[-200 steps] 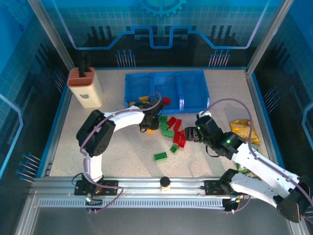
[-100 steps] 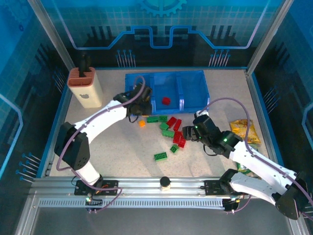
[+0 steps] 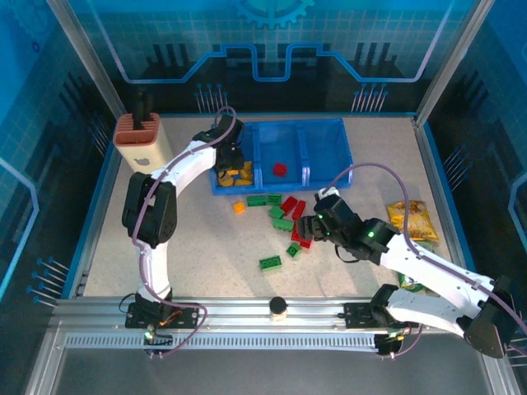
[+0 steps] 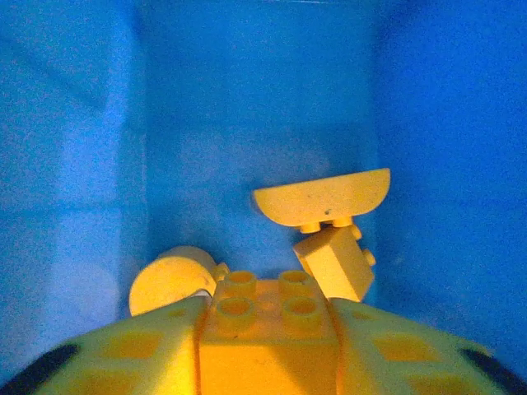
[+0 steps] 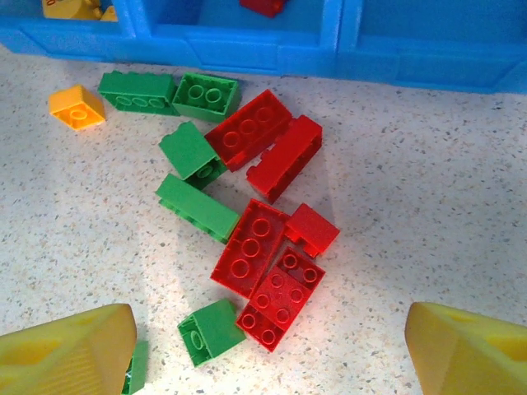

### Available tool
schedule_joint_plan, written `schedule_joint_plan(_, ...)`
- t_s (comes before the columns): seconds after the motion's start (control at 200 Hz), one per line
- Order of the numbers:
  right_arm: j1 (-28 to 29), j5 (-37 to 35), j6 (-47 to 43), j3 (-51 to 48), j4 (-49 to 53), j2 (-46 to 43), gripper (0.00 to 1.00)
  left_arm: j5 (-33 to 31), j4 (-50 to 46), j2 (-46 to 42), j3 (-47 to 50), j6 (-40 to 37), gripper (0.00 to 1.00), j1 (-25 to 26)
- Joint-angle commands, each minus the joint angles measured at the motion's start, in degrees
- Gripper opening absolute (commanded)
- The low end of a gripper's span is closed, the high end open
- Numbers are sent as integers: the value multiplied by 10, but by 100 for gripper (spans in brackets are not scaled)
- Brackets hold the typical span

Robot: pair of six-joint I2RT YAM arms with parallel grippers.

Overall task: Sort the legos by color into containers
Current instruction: Place the lego in the container.

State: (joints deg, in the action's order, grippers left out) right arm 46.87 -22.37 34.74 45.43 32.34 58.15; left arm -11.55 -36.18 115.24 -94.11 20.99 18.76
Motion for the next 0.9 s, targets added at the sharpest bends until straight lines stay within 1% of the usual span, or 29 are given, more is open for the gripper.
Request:
schedule_joint_plan(0.0,11,-3,1,19,9,5,87,25,3,-27,-23,-9,71,-8)
schedule_joint_plan(0.035,13,-3,0,22,9,8,88,32,9,-42,-14,-9,78,-8)
schedule_joint_plan(0.085,14,0,-4,24,9,12,89,38,15,-72,4,-7,82,-5)
schedule_joint_plan(0.155,16,4,-11,31,8,23,89,39,20,-122,37,-3,84,0)
schedule_joint_plan(0.21,20,14,-25,38,-4,36,90,39,27,-172,79,3,84,6)
schedule_joint_plan(0.27,24,32,-45,46,-15,61,90,39,45,-233,145,14,83,12)
schedule_joint_plan(0.335,33,47,-70,88,-24,99,89,40,63,-304,232,36,81,20)
schedule_joint_plan(0.45,44,83,-98,158,-40,202,87,42,101,-445,400,78,76,39)
schedule_joint_plan(0.565,64,96,-111,241,-53,322,86,42,89,-582,524,123,74,70)
schedule_joint_plan(0.645,70,105,-110,316,-38,417,85,23,42,-663,566,154,74,105)
schedule_joint_plan(0.755,77,93,-104,420,4,534,84,-6,-32,-744,586,191,74,147)
schedule_joint_plan(0.895,77,66,-93,520,49,636,83,-19,-86,-812,592,201,74,156)
